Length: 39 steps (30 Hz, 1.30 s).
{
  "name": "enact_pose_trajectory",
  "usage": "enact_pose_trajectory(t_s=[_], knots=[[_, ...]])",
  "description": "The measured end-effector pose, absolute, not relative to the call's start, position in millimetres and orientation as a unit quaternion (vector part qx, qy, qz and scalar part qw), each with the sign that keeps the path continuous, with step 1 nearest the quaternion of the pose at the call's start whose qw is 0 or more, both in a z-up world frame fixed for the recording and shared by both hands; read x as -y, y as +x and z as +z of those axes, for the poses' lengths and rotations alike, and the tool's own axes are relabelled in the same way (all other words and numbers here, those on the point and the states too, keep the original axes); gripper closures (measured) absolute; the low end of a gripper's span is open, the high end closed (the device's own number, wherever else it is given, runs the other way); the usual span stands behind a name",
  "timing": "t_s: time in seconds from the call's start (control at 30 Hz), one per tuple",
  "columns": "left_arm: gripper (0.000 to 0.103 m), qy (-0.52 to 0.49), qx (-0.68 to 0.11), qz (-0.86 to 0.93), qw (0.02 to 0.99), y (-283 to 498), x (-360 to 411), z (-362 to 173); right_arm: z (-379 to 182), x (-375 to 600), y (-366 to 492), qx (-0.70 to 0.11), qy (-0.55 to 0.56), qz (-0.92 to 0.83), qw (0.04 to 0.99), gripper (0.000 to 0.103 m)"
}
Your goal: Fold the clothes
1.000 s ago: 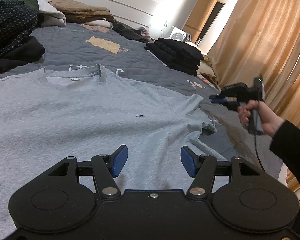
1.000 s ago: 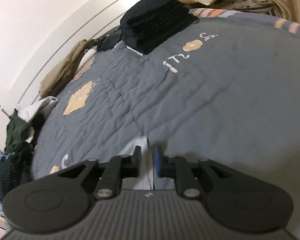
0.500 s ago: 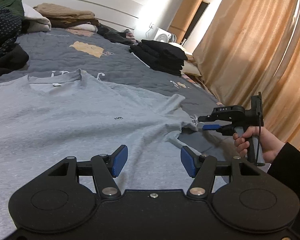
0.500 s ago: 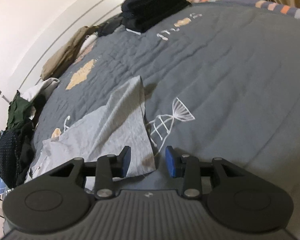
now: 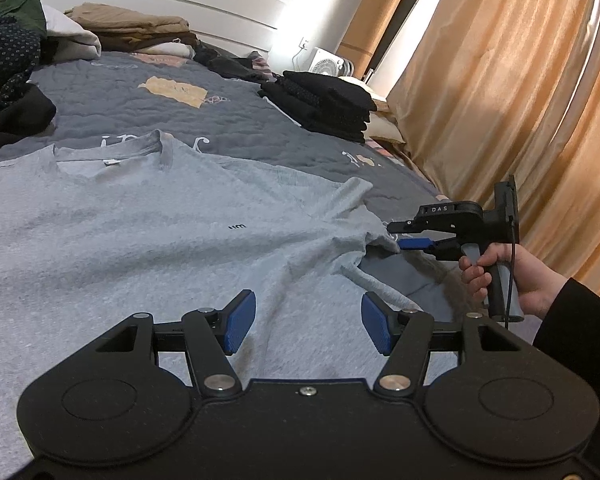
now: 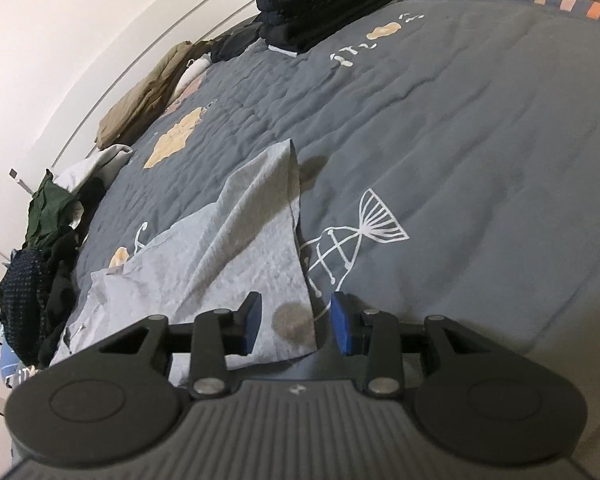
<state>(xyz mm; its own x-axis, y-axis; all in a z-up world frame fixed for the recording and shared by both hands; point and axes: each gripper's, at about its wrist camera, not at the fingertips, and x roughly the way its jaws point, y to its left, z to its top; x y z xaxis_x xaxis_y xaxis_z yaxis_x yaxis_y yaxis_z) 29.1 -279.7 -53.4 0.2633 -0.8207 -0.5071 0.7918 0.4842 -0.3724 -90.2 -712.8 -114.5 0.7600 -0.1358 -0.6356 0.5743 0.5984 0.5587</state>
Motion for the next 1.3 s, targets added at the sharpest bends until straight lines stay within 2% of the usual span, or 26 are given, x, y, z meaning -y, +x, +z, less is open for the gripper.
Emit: enact_pose_trajectory(t_s=[0.23,0.33,0.4,0.47,0.73,0.87,1.07,1.3], knots=[[0.045,-0.02,-0.334,-0.507,0.794,27.6,279.2,-53.7,-116.5,709.9,-85.8,-0.282,0.408,-0.191,0.847,0.068],[0.044,-0.02,-0.334,-0.507,0.794,27.0,279.7,-53.7,-116.2,709.4,-86.1,-0.283,0.41,-0.197,0.844,0.083],[0.044,-0.019,-0.334,-0.507,0.794,26.8,279.8,-53.8,-115.0,709.6,-87.9,-0.282,0.411,-0.2,0.844,0.099],[0.044,-0.019,-0.335,-0.507,0.794,27.7,279.9,-54.2,-111.9,710.2,-91.7,-0.275,0.414,-0.2,0.844,0.101],[0.044,-0.019,-0.336,-0.506,0.794,30.8,280.3,-55.1,-83.9,705.6,-110.8,-0.237,0.415,-0.201,0.855,0.102],[0.043,-0.017,-0.336,-0.507,0.793,30.1,280.7,-55.7,-82.1,701.5,-110.0,-0.272,0.378,-0.219,0.857,0.102],[0.043,-0.013,-0.334,-0.509,0.793,30.0,279.2,-56.8,-115.1,704.4,-103.8,-0.298,0.369,-0.233,0.849,0.101],[0.042,-0.015,-0.332,-0.497,0.802,30.2,272.1,-52.0,-83.5,697.8,-127.1,-0.254,0.379,-0.222,0.862,0.096]])
